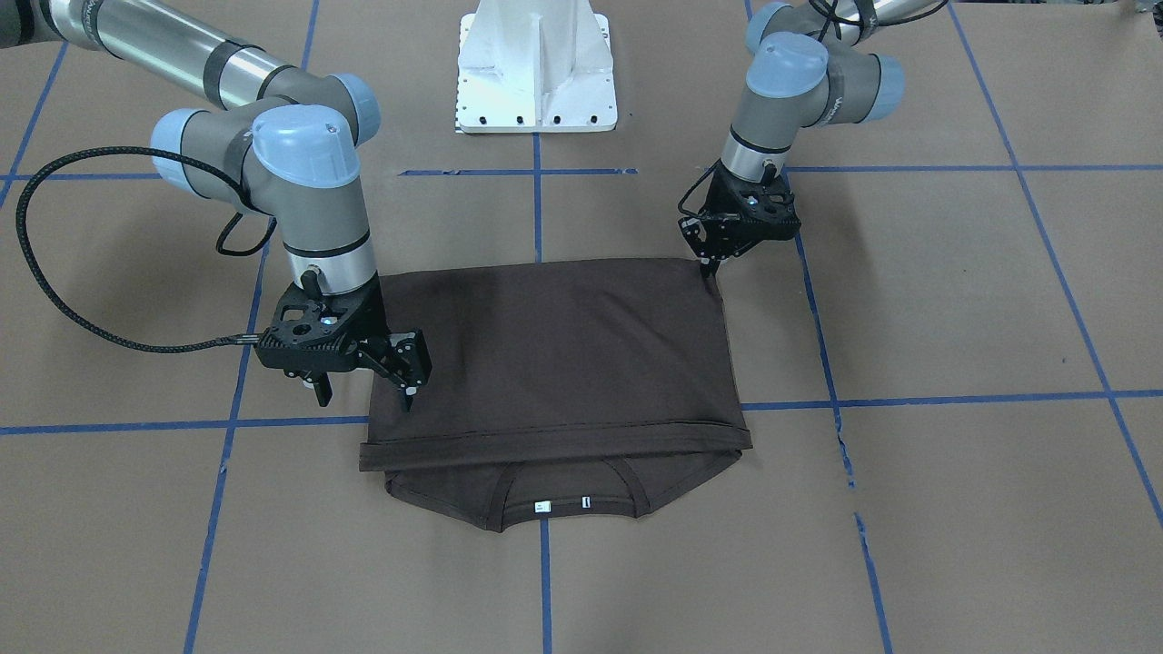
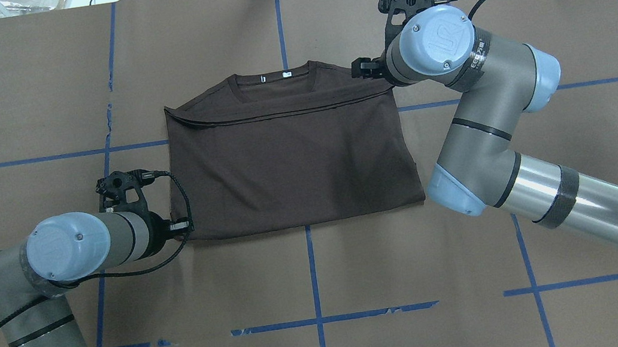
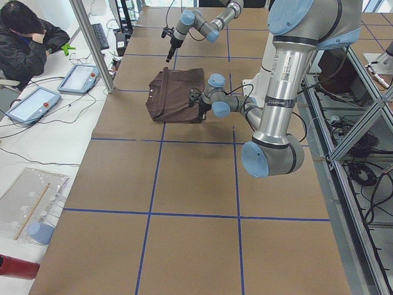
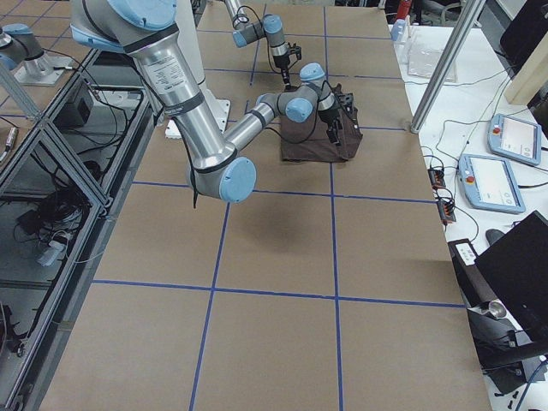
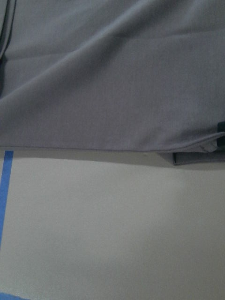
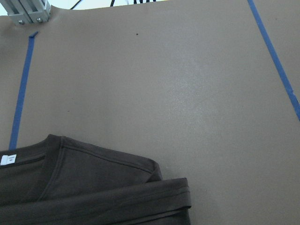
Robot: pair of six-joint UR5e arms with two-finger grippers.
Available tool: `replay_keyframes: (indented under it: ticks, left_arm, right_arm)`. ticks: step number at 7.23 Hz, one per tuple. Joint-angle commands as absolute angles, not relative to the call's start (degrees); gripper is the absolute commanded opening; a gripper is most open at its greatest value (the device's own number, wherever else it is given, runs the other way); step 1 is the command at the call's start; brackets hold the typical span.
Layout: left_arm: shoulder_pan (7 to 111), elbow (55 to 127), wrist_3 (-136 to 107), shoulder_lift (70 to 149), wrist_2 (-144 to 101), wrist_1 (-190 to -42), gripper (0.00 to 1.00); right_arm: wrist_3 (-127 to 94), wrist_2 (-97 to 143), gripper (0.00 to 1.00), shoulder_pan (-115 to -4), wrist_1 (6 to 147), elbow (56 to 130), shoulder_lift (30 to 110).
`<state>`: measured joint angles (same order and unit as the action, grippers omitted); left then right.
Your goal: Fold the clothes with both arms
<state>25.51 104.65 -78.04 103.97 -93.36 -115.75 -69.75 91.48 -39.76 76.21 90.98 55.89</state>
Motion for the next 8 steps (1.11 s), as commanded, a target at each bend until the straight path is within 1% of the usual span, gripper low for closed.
replay_keyframes:
  ticks: [1,2,3,4,5,7,8]
  left_arm:
    - [25.8,105.7,-77.2,102.7,-93.5,-115.4,0.00]
    - [27.8,106.2,-73.2,102.4,-93.4,-115.2,0.00]
    - [33.5,105.5,-67.4,102.6,-93.5,-115.1,0.00]
    - [39.2,103.2,-61.5,103.3,-93.8,-115.0,0.00]
    - [43.9,98.2,-57.9,107.3,-93.9,-115.0,0.00]
    - [48.9,82.3,-55.8,119.0,-93.7,-115.9,0.00]
    - [50.5,72.9,-55.7,126.1,-93.6,-118.2,0.00]
  right_arm:
    - [-69.8,91.5,1.00,-39.7,76.2,91.0,55.9]
    - [-69.7,91.5,1.00,-39.7,76.2,90.8,55.8]
    - [-69.6,91.5,1.00,-39.6,76.2,90.8,55.8]
    - [-69.6,91.5,1.00,-39.7,76.1,90.8,55.8]
    - [-69.9,91.5,1.00,-39.6,76.1,90.6,55.8]
    - [-70.0,91.4,1.00,-39.6,76.1,90.7,55.6]
    - [-70.1,91.4,1.00,-39.6,76.1,90.8,55.7]
